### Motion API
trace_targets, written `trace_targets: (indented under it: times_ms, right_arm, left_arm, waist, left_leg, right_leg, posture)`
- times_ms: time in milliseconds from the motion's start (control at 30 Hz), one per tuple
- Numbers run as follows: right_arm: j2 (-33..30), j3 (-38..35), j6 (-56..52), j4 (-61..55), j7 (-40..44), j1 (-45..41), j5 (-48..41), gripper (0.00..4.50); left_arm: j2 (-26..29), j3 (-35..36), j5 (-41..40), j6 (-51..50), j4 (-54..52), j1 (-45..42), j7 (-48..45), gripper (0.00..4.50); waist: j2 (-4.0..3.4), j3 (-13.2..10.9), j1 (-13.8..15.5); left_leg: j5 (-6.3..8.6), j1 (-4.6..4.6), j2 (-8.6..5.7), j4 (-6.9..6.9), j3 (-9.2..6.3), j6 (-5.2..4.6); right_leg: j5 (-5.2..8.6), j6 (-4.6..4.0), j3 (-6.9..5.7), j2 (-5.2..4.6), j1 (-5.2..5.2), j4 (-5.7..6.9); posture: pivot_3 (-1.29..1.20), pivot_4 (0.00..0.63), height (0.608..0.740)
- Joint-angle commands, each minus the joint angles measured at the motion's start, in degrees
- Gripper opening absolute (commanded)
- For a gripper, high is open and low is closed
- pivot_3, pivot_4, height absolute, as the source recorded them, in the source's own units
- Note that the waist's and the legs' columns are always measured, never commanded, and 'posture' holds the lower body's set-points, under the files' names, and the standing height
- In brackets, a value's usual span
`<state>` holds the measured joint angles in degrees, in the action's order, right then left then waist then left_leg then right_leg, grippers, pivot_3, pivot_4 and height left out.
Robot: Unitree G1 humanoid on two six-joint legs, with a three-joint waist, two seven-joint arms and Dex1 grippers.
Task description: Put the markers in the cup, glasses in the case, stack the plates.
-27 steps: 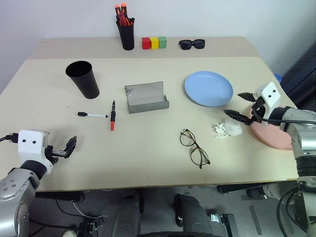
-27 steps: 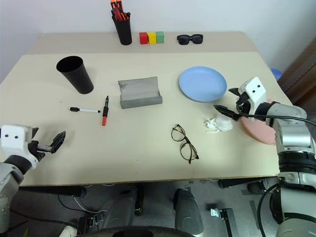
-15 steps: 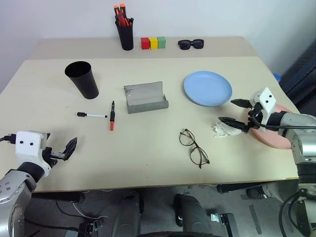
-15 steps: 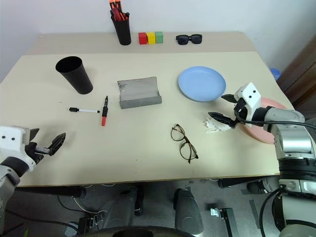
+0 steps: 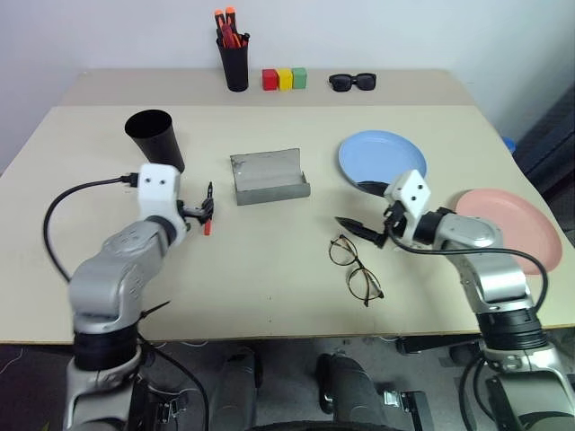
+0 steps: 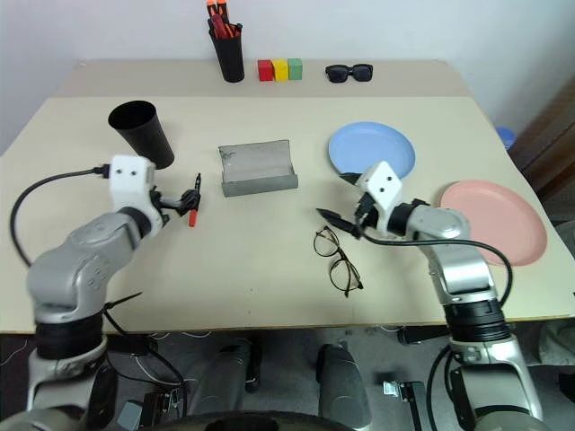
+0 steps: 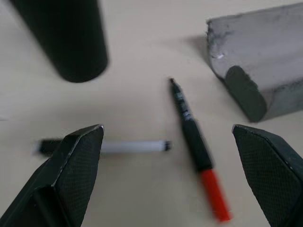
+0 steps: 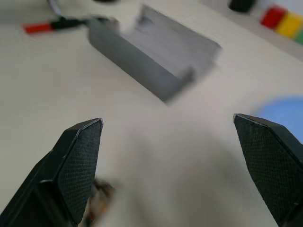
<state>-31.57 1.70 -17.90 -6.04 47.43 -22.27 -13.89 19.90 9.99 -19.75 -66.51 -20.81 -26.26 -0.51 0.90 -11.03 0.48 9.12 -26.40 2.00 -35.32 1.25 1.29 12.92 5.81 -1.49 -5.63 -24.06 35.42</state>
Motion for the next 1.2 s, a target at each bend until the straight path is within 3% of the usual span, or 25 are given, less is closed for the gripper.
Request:
trace_targets:
  times_ms: [33, 200, 467, 600, 733, 800, 933, 1067, 1200]
  right_arm:
    - [1.9, 1.5, -2.4, -6.3, -1.4, 1.2, -1.6, 4.50]
    - [3.4, 3.7, -3.0, -7.9, -1.8, 1.9, -1.4, 4.50]
    - [5.1, 5.4, -2.5, -7.9, -2.6, 2.2, -1.1, 4.50]
    - [5.4, 5.8, -2.1, -8.0, -3.1, 2.9, -1.0, 4.50]
    - [5.4, 5.9, -2.1, -8.5, -3.6, 3.4, -0.9, 4.50]
    - [5.3, 5.8, -2.1, -8.7, -4.0, 3.7, -0.8, 4.50]
    - [4.9, 5.4, -2.0, -9.0, -4.3, 3.9, -0.9, 4.50]
    - [4.8, 5.1, -1.8, -8.5, -4.1, 3.3, -1.2, 4.50]
    - [5.5, 5.6, -0.9, -6.6, -3.8, 1.6, -1.1, 4.50]
  left_arm:
    - [-3.6, 1.9, 1.9, -8.2, 3.9, -5.6, 4.4, 4.47]
    - [-7.1, 2.7, 4.6, -18.4, 10.1, -12.6, 7.0, 4.47]
    - [-10.1, 1.8, 6.6, -20.1, 15.9, -17.1, 6.0, 4.47]
    - [-10.7, 2.2, 7.4, -21.1, 16.8, -17.8, 5.7, 3.19]
    - [-11.2, 3.6, 8.3, -20.7, 16.3, -17.8, 5.9, 1.17]
    - [-12.4, 6.5, 7.7, -15.3, 13.1, -16.7, 5.7, 0.18]
    - [-12.2, 7.6, 6.8, 3.2, 5.6, -12.6, 1.8, 0.08]
    - [-11.5, 9.3, 4.3, 14.4, 1.4, -12.1, -1.7, 0.08]
    - [-8.5, 8.9, 11.8, 31.0, 10.4, -16.9, 4.4, 0.08]
  waist:
    - [0.01, 0.0, 0.1]
    - [0.01, 0.0, 0.1]
    - [0.02, 0.0, 0.2]
    - [0.02, 0.0, 0.2]
    - [0.02, 0.0, 0.3]
    - [0.02, 0.0, 0.3]
    - [0.02, 0.0, 0.1]
    - [0.02, 0.0, 0.2]
    - [0.03, 0.0, 0.3]
  left_leg:
    - [0.00, 0.00, 0.00, 0.00, -0.02, 0.00]
    - [-0.01, 0.00, 0.00, 0.00, -0.03, 0.01]
    - [-0.01, 0.01, 0.00, -0.01, -0.05, 0.03]
    - [-0.02, 0.03, 0.00, -0.02, -0.05, 0.04]
    - [-0.02, 0.03, 0.00, -0.01, -0.05, 0.04]
    - [-0.02, 0.03, 0.00, -0.02, -0.05, 0.04]
    - [-0.02, 0.00, 0.00, 0.00, -0.05, 0.05]
    - [-0.03, 0.01, 0.03, 0.07, -0.03, 0.07]
    - [-0.03, -0.01, 0.02, -0.02, -0.02, 0.07]
  right_leg:
    - [0.00, 0.01, -0.01, 0.01, 0.00, 0.00]
    - [-0.01, 0.05, -0.02, 0.02, -0.02, 0.05]
    - [0.00, 0.02, -0.02, 0.02, -0.01, 0.05]
    - [-0.01, 0.02, -0.02, 0.02, 0.01, 0.06]
    - [0.00, 0.02, -0.02, 0.02, 0.02, 0.04]
    - [-0.01, 0.01, -0.02, 0.02, 0.02, 0.05]
    - [-0.01, 0.00, -0.01, 0.01, 0.00, 0.02]
    - [-0.01, -0.02, -0.01, 0.02, -0.09, 0.07]
    - [-0.02, -0.04, -0.01, 0.02, 0.00, -0.01]
  posture:
    - [0.00, 0.150, 0.740]
    - [0.00, 0.150, 0.740]
    - [0.00, 0.150, 0.740]
    - [0.00, 0.150, 0.740]
    - [0.00, 0.150, 0.740]
    - [0.00, 0.150, 0.740]
    - [0.00, 0.150, 0.740]
    - [0.00, 0.150, 0.740]
    - [0.00, 0.150, 0.740]
